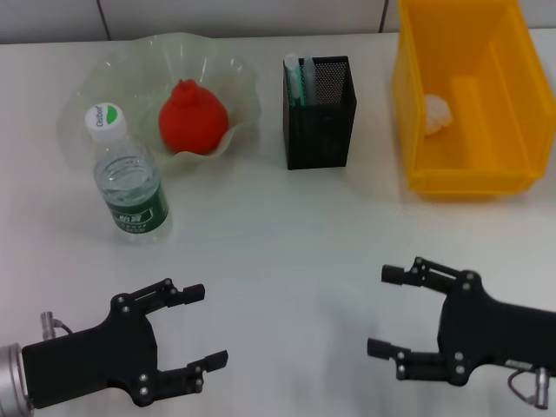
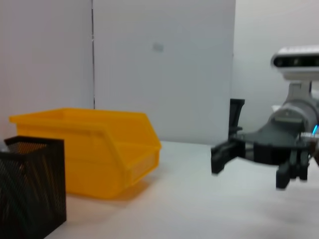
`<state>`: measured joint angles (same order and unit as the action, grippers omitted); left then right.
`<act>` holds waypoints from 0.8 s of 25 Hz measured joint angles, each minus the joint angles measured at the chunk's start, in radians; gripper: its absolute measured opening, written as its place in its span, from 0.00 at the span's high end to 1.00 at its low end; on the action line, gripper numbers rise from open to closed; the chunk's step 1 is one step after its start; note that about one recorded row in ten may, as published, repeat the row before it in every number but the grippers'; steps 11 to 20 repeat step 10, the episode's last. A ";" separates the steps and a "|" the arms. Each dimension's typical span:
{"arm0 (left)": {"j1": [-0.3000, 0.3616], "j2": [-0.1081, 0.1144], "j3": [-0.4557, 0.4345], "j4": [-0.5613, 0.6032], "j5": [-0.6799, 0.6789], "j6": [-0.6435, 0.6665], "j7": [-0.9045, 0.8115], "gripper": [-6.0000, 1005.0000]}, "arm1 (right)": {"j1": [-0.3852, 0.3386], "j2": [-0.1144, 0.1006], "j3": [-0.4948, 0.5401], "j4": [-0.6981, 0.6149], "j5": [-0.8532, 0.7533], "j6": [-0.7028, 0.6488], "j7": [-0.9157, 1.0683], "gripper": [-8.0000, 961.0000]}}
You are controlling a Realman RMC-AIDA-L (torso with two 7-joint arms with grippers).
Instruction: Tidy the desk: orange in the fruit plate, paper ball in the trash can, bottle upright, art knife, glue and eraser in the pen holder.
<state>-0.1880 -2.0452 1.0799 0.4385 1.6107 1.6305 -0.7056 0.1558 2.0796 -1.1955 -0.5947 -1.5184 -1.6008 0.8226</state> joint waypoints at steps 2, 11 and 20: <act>-0.001 0.000 0.000 0.002 0.000 0.015 0.000 0.20 | 0.006 0.001 0.000 0.032 0.001 0.002 -0.026 0.12; 0.001 0.000 0.000 0.001 -0.001 0.018 0.006 0.20 | 0.017 0.002 0.002 0.039 0.007 0.004 -0.023 0.12; 0.001 0.000 0.000 0.001 -0.001 0.018 0.006 0.20 | 0.017 0.002 0.002 0.039 0.007 0.004 -0.023 0.12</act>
